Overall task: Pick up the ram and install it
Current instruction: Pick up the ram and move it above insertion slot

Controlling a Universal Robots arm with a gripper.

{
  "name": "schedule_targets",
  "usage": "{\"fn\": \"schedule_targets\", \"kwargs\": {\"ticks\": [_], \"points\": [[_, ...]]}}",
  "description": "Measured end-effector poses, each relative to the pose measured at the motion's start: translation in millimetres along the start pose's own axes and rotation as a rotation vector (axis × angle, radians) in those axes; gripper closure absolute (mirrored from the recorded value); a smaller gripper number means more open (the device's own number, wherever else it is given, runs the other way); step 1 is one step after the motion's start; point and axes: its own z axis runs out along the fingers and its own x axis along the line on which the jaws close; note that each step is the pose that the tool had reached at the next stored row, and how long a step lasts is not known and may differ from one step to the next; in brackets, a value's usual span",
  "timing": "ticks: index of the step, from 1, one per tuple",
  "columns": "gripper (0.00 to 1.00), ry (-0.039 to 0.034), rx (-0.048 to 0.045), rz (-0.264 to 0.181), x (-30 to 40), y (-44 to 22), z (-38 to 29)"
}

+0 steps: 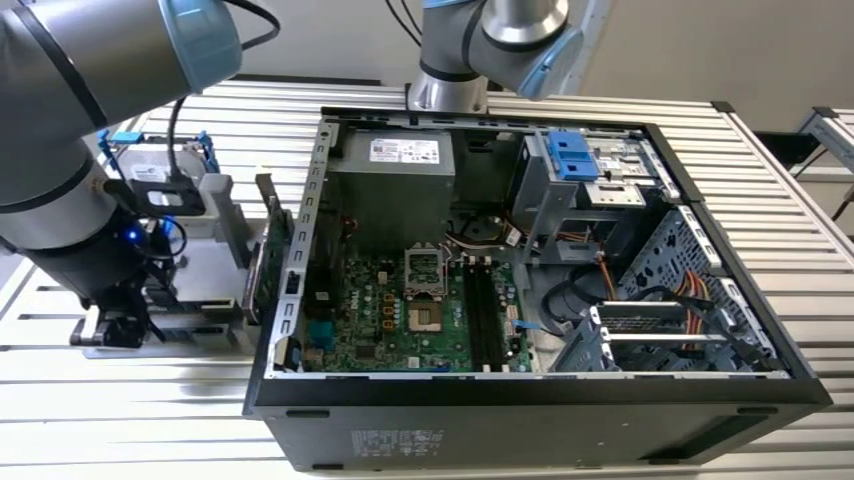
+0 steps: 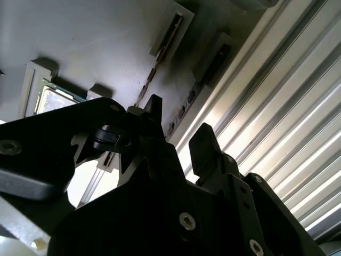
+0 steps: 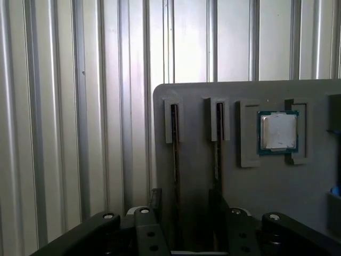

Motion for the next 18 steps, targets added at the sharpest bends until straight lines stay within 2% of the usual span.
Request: {"fn": "schedule_targets", "kwargs": {"ticks": [18], "points": [[0.00,0.0000,0.0013,0.000,0.6,0.2,12.1]]}}
